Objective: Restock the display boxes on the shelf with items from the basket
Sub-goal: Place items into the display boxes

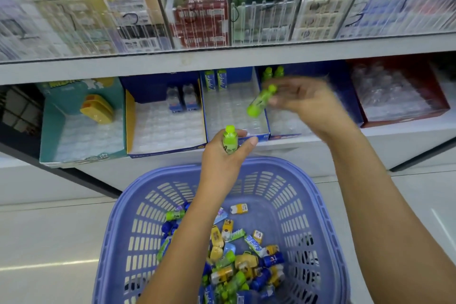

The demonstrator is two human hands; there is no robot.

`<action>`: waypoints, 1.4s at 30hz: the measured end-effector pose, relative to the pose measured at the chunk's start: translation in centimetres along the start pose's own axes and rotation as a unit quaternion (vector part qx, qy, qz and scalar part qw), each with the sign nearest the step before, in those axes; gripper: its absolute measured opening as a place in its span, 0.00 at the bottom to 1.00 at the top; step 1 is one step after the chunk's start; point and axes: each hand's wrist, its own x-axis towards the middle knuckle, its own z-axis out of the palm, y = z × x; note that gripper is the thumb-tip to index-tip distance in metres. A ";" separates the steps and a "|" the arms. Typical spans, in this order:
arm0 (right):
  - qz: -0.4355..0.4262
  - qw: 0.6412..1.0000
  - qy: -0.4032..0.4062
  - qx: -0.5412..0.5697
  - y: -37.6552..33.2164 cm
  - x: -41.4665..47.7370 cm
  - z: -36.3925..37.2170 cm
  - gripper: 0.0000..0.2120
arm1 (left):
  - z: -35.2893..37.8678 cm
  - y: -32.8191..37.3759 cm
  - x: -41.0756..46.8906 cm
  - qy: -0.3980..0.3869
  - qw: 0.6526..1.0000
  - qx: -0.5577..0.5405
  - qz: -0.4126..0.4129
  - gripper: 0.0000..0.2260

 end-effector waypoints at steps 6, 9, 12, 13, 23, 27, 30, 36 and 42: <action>-0.067 0.971 0.160 -0.166 2.1 5.2 -5.4 0.10 | 0.2 1.0 -0.1 -0.064 0.976 -0.164 -0.129 0.14; -0.055 0.976 0.112 -0.178 2.6 6.4 -5.8 0.12 | 0.1 1.3 0.1 -0.081 0.951 -0.242 -0.174 0.15; -0.046 0.964 0.085 -0.249 3.1 7.5 -6.1 0.08 | 0.0 1.6 0.1 -0.097 0.934 -0.290 -0.184 0.15; -0.050 0.952 0.084 -0.289 3.3 7.8 -6.2 0.07 | -0.1 1.7 0.1 -0.102 0.931 -0.300 -0.183 0.16; -0.116 0.916 0.016 -0.383 4.6 8.7 -7.0 0.10 | -0.1 2.0 0.1 -0.133 0.906 -0.359 -0.179 0.18; -0.092 0.926 0.035 -0.364 4.7 8.6 -6.5 0.09 | -0.2 2.1 -0.2 -0.141 0.898 -0.377 -0.180 0.17; 0.032 0.941 0.053 -0.334 4.2 8.7 -7.0 0.13 | -0.2 2.3 -0.7 -0.119 0.915 -0.352 -0.155 0.13; 0.040 0.984 0.102 -0.141 1.2 4.6 -4.9 0.09 | -0.5 2.1 -1.5 -0.020 0.977 -0.206 -0.043 0.10; 0.088 0.977 -0.189 -0.035 -3.0 -0.6 0.9 0.10 | -0.3 2.0 -1.9 0.060 0.983 -0.173 0.035 0.10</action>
